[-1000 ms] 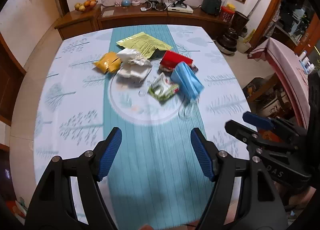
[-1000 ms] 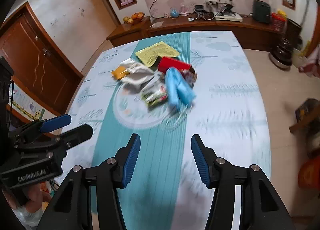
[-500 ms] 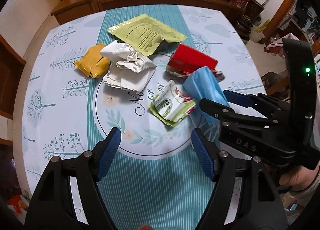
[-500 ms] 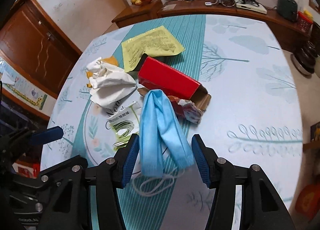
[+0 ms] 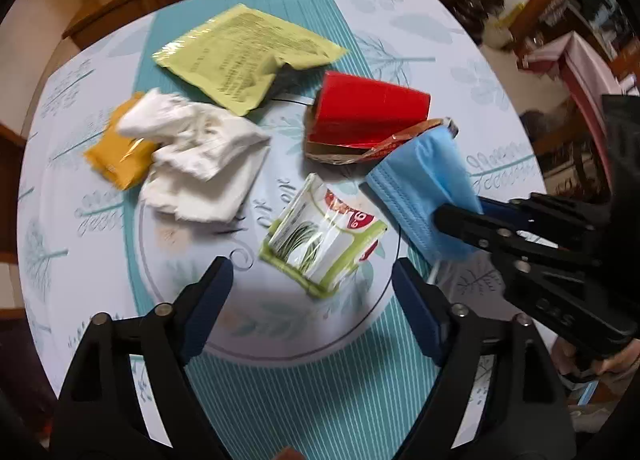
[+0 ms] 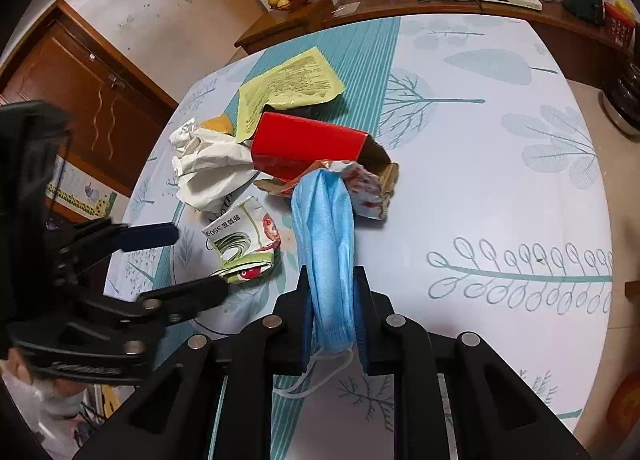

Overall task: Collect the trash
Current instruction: 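Grasp the blue face mask with the right tool while the left grasps the green-white snack packet, then carry the mask and snack packet over the black bin with both tools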

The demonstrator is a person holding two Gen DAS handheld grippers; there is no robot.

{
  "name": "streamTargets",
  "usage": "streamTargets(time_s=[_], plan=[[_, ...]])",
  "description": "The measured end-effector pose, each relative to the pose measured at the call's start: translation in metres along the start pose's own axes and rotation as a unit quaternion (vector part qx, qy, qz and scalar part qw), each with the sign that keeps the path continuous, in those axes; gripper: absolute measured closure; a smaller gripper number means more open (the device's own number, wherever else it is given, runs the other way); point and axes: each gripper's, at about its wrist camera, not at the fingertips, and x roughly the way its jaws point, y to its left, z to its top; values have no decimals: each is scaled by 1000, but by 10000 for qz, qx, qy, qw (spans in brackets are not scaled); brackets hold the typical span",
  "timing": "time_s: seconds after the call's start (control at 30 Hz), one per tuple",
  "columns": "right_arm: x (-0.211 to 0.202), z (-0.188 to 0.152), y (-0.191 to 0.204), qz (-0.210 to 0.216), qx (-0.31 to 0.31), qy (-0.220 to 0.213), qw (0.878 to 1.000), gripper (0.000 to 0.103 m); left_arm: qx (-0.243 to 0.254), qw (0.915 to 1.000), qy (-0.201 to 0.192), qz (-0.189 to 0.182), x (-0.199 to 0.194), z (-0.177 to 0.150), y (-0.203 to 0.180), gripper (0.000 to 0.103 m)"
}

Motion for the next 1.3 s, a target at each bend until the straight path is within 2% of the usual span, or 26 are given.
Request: streamTargets(time_s=[0.17,0.27,0.4,0.43,0.47,0.6,0.63,0.93,1.13,1.3], plan=[[-2,-3,-4,53,47,3,10000,86,366,9991,182,107,19,12,-10,23],[-4,-5,-5,80,59,8,10000,86,391,9986,322,147,28,18,-11,24],[-4,-9,-5,105,107,12,9999,87,232,9989,405,73,36,21,-6,44],[-4,-9,-5,103,117,15,9999,88,175,9992,365,56,35,20,-4,57],[-4,-11,-5,101,138,16,9999,88,121,9994,310,63,34,19,-2,64],[-7,-15,-3,107,209,-7,9997,91,-38,9999,94,-86,24,16,4,83],[-8,-17,-1,102,220,-19,9997,91,-44,10000,57,-54,22,13,5,85],[-32,-32,26,115,222,-250,9994,92,-299,9987,-407,-50,-19,-15,4,87],[-53,-53,50,69,260,-367,9990,92,-434,9967,-654,-199,-61,-50,11,87],[-73,-80,76,-12,255,-461,9986,92,-451,9948,-859,-299,-101,-94,16,87]])
